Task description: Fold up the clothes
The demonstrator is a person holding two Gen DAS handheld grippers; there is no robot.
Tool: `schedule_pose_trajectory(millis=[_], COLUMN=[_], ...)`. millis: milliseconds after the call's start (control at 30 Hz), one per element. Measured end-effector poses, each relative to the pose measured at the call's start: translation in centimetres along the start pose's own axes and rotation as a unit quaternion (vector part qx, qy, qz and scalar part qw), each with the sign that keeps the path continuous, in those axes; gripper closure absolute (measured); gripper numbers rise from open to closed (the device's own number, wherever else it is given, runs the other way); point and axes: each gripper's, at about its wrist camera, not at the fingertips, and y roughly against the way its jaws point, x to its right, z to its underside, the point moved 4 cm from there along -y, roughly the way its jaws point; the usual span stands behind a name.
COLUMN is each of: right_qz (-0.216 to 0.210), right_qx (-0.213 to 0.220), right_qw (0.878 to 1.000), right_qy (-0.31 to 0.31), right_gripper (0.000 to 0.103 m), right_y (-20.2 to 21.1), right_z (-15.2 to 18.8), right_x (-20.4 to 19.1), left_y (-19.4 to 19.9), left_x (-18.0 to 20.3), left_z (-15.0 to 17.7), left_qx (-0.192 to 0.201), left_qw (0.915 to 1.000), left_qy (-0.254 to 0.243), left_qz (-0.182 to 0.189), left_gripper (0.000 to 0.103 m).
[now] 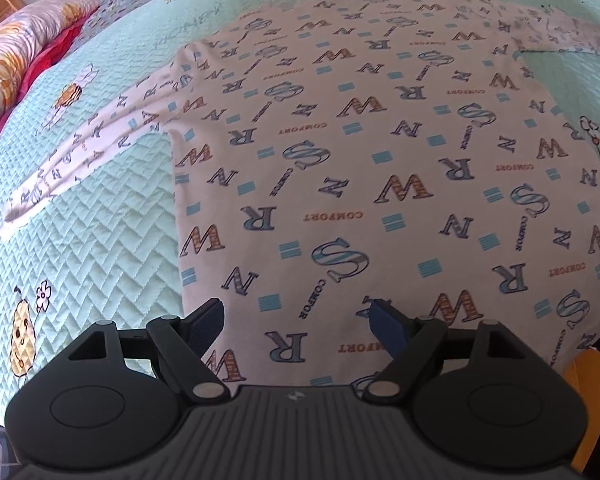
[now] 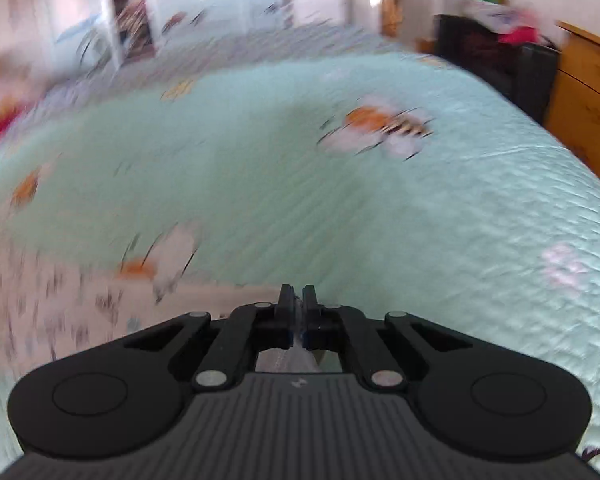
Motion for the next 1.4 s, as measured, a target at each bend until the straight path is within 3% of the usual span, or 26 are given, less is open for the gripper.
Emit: schedule_pose_trajectory(millis=[67,133,200,267,367,500,567,667,700,800,833,867,933,967,1067,1200,1400], right_qz=[0.027,0.016,0.013,0.006,-0.019,0.000,-0.009,-0.001,0.009,0.033,0.033,0.020,-0.021,-0.044,-0.109,-0.156,-0.210], right_qx=[-0.003,0.001,0.020,0.028,0.015,-0.015,-0.017,-0.015,-0.006,0.022,0.027,0.036,0.068,0.079,0.068,0.043,0.010], right_qw=[0.999,0.999,0.997,0.994,0.990,0.985,0.982,0.981,0.980,0.973,0.971,0.968,0.963,0.960,0.956,0.955,0.956], right_qy=[-0.017,-0.042,-0.073,-0.105,-0.142,-0.171,-0.187,-0.192,-0.198,-0.227,-0.237,-0.246,-0.260,-0.267,-0.262,-0.250,-0.205], right_gripper=[0.086,0.069,0.066,0.056,0.056,0.057,0.096,0.098,0.103,0.095,0.087,0.084,0.082,0.074,0.066,0.066,0.061], right_y=[-0.3,0.4,2.1,3.6,4.2,2.7,2.2,1.9,2.3,3.4,3.8,4.7,7.1,8.0,8.2,5.8,1.1], right_z=[-0.2,0.1,1.1,2.4,4.5,5.6,5.1,4.3,4.5,5.1,5.3,5.6,6.4,6.9,8.3,8.1,6.3], right_x=[0.6,0.5,0.4,0.4,0.3,-0.3,-0.1,1.0,1.4,2.8,3.0,2.8,1.2,0.1,-4.9,-11.2,-21.9], left_y=[0.1,0.1,0.0,-0.1,-0.2,0.4,0.8,1.0,0.9,1.0,1.0,0.9,0.8,0.8,0.8,1.2,0.3], left_x=[0.0,-0.1,-0.3,-0.4,-0.3,0.1,-0.1,-0.9,-1.1,-1.3,-1.2,-1.1,-1.0,-0.9,-0.6,-1.2,-2.6], left_z=[0.0,0.0,0.1,0.1,0.1,0.3,0.4,0.3,0.3,0.3,0.3,0.3,0.4,0.4,0.5,0.9,0.8], left_qx=[0.002,0.002,0.001,0.001,0.002,0.010,0.014,0.017,0.018,0.019,0.020,0.021,0.023,0.023,0.022,0.026,0.015], left_qw=[1.0000,1.0000,1.0000,0.9999,0.9999,0.9999,0.9999,0.9996,0.9995,0.9993,0.9992,0.9992,0.9991,0.9990,0.9987,0.9977,0.9913], left_qy=[0.003,0.005,0.007,0.010,0.011,0.006,0.008,0.021,0.026,0.032,0.033,0.033,0.035,0.036,0.042,0.059,0.127], left_qz=[0.001,0.001,0.001,0.002,0.004,0.006,0.004,-0.004,-0.006,-0.002,0.000,0.003,0.007,0.011,0.020,0.019,0.033], left_gripper=[0.020,0.020,0.020,0.020,0.020,0.020,0.020,0.020,0.020,0.020,0.020,0.020,0.020,0.020,0.020,0.020,0.020])
